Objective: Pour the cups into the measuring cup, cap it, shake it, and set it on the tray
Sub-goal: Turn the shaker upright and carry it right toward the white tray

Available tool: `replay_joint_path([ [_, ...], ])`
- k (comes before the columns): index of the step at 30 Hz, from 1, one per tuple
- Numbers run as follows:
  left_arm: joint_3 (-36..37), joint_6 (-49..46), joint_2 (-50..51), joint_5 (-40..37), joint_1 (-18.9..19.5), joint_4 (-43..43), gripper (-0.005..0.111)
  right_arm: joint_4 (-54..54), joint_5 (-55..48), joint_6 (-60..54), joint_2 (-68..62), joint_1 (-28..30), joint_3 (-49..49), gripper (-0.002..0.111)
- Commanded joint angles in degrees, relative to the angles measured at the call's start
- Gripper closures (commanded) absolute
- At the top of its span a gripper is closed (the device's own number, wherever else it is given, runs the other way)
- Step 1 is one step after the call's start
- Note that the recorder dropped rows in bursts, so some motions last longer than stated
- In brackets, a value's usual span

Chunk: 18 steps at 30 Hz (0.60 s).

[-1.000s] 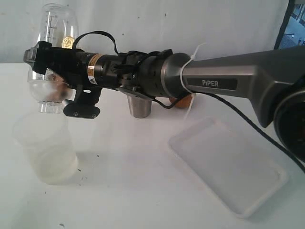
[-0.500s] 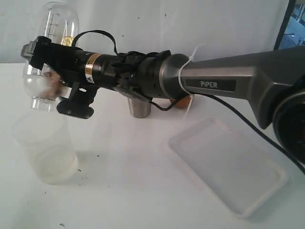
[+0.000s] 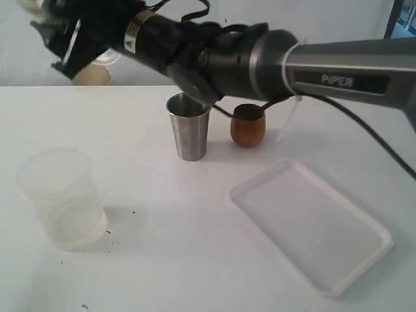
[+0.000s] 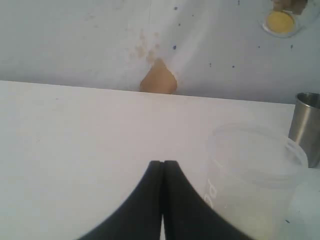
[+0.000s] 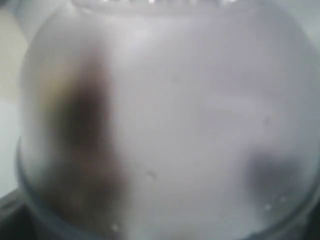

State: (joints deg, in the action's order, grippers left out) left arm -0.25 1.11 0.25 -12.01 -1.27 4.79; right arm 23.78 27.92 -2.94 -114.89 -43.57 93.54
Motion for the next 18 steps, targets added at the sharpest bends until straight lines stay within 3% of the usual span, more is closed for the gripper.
replay_joint_path([
  [1, 0.3, 0.1, -0.2, 0.6, -0.1, -0.2, 0.107, 7.8, 1.9, 40.3, 3.0, 5.6, 0.3, 0.108],
  [6, 0.3, 0.1, -0.2, 0.6, -0.1, -0.2, 0.107, 23.3, 1.6, 55.9, 5.2, 7.0, 0.3, 0.108],
  [18, 0.3, 0.1, -0.2, 0.6, -0.1, -0.2, 0.107, 34.6, -23.0, 60.1, 16.1, 7.1, -3.3, 0.108],
])
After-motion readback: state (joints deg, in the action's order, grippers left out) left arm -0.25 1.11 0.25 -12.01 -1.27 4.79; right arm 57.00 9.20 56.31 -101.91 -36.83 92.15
